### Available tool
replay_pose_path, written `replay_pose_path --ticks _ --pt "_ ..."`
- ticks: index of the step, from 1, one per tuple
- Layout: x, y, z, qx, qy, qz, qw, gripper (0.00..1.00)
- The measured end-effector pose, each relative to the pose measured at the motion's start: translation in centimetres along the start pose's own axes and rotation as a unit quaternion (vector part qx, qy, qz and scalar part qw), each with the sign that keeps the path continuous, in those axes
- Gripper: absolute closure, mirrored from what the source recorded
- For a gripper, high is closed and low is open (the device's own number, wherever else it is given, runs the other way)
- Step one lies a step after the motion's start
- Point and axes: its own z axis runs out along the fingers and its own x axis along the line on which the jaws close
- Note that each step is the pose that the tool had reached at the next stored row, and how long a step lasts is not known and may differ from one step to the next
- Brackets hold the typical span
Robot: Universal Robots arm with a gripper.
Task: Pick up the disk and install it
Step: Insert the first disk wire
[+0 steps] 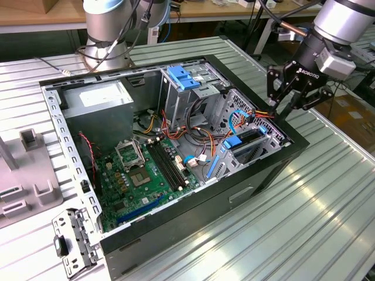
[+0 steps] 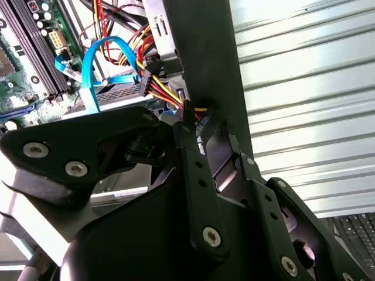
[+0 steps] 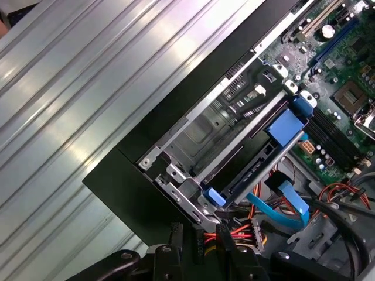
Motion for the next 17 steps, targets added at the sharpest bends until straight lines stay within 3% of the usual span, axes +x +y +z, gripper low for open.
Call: replay_pose_path --ticks 10,11,14,17 --pt "0.20 -0.21 0.05 0.0003 -0.0005 0.009 0.99996 0.64" --pt "0.20 -0.21 0.05 0.0003 -0.0005 0.009 0.99996 0.65" --pt "0.20 -0.21 0.04 0.0003 -0.0004 0.009 0.99996 0.83" --pt "0.20 -0.21 0.04 0.0003 -0.0005 0.009 0.99996 0.83"
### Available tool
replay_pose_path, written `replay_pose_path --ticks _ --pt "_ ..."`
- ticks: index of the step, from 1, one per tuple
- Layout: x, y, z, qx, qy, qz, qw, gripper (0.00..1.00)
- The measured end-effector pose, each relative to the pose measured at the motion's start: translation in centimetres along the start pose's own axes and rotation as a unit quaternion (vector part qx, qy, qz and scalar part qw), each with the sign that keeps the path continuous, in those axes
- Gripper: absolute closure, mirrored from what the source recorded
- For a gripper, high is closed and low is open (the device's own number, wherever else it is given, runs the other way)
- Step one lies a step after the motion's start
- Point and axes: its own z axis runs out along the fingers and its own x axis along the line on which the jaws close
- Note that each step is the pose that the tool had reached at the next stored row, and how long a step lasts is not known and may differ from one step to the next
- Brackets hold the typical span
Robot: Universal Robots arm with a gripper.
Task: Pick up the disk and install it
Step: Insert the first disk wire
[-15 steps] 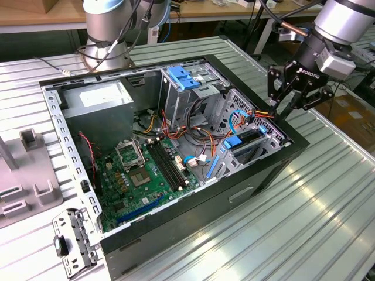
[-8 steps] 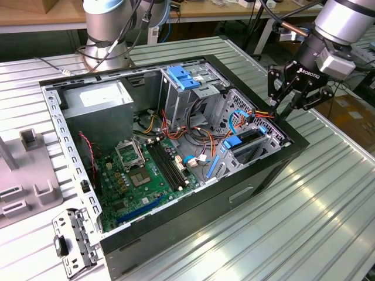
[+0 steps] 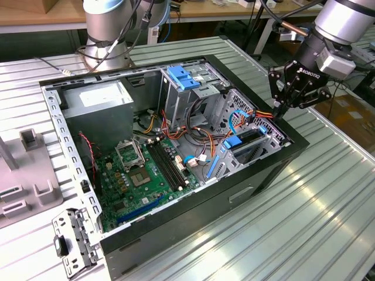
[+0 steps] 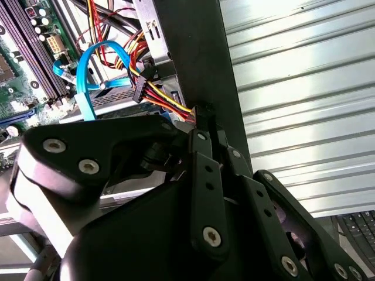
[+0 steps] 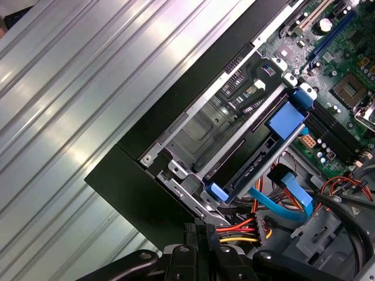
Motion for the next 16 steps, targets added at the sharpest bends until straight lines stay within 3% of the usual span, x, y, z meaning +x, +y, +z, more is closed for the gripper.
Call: replay_pose_path --ticks 16 --pt "0.00 0.00 -0.03 0.0004 -0.0004 0.000 1.00000 0.83"
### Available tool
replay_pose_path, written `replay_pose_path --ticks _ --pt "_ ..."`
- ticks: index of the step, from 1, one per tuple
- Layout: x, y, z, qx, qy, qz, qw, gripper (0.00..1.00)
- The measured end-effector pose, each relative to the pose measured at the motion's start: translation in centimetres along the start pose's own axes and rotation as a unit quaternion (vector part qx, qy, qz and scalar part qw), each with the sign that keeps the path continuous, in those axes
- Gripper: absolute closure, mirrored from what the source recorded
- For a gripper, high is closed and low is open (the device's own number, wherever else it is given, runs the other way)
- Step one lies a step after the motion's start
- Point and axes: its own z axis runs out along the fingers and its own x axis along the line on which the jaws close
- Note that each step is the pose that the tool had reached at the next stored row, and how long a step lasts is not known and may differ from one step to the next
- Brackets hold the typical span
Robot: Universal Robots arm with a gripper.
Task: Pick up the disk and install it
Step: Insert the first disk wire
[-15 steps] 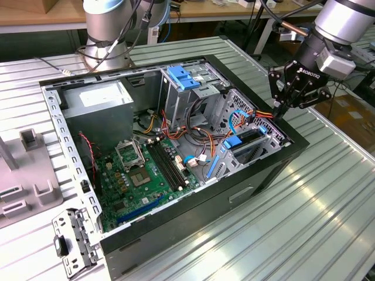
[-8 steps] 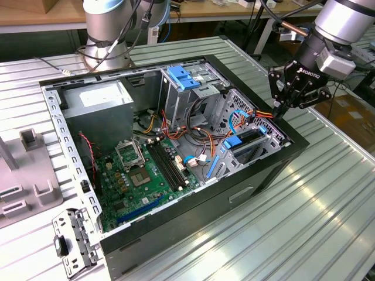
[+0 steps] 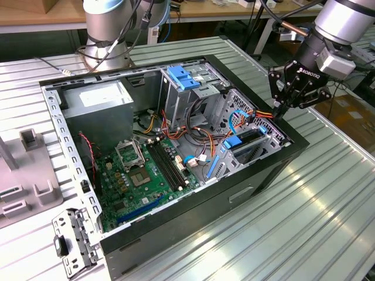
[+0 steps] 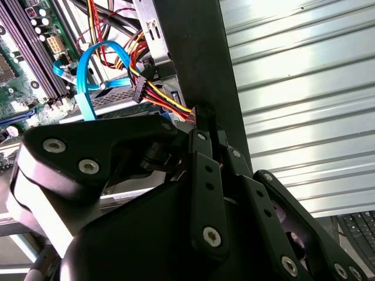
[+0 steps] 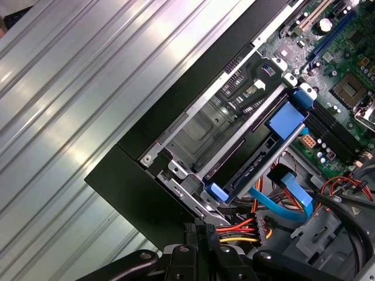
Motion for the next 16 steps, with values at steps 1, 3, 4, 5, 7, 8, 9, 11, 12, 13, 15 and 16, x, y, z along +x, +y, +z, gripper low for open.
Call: replay_pose_path --ticks 1,3,4,5,7,8,9,11,12,13,15,16 --pt "0.00 0.00 -0.04 0.0005 -0.0005 0.000 1.00000 0.83" --pt "-0.01 0.01 -0.17 0.0015 -0.0016 0.000 1.00000 0.83" --pt "-0.03 0.02 -0.27 0.0020 -0.0022 0.000 1.00000 0.83" --pt "-0.04 0.04 -0.35 0.0025 -0.0027 0.000 0.99999 0.83" --pt "-0.08 0.10 -0.46 0.0033 -0.0035 0.000 0.99999 0.83" --pt "-0.12 0.13 -0.45 0.0038 -0.0041 0.000 0.99998 0.83" --pt "-0.16 0.17 -0.45 0.0040 -0.0044 0.000 0.99998 0.83" --pt "-0.28 0.32 -0.45 0.0041 -0.0044 0.000 0.99998 0.83" --pt "-0.40 0.47 -0.44 0.0041 -0.0044 0.000 0.99998 0.83" --pt "-0.49 0.57 -0.42 0.0042 -0.0045 0.000 0.99998 0.83" --pt "-0.68 0.80 -0.40 0.0042 -0.0045 0.000 0.99998 0.83" --pt "-0.76 0.89 -0.39 0.0042 -0.0045 0.000 0.99998 0.83"
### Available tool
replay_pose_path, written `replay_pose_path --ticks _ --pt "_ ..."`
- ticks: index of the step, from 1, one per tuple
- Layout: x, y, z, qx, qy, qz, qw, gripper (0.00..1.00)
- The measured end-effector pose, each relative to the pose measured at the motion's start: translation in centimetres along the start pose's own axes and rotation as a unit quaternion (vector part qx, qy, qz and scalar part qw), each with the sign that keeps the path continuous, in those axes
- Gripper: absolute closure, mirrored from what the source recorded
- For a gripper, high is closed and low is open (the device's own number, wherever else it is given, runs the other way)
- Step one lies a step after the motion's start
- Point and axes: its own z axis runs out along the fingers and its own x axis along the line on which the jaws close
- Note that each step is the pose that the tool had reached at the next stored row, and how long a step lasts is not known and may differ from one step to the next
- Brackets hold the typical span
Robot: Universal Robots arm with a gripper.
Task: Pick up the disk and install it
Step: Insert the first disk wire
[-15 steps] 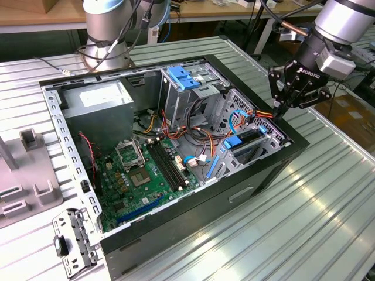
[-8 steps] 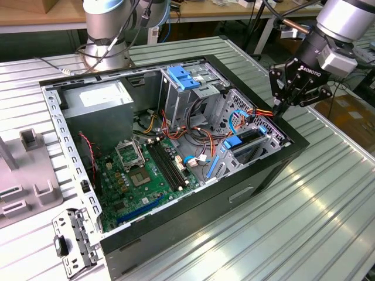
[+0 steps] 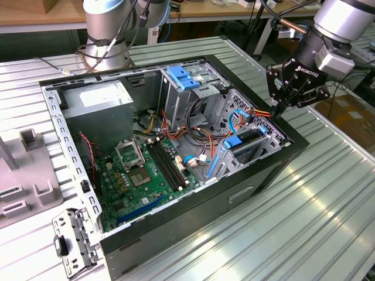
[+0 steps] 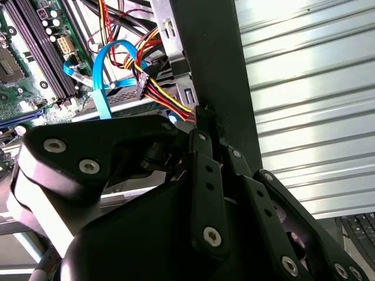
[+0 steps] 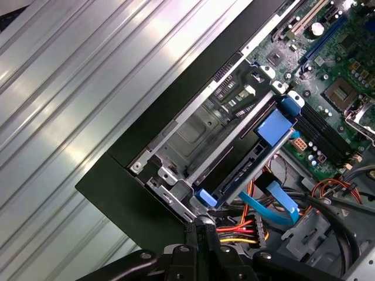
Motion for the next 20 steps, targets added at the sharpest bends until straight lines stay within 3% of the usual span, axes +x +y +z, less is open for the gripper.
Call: replay_pose_path --ticks 1,20 --pt "-0.53 0.60 0.06 0.0000 0.0000 0.000 1.00000 0.83" --pt "-1.22 1.36 0.13 0.0000 0.0000 0.000 1.00000 0.83"
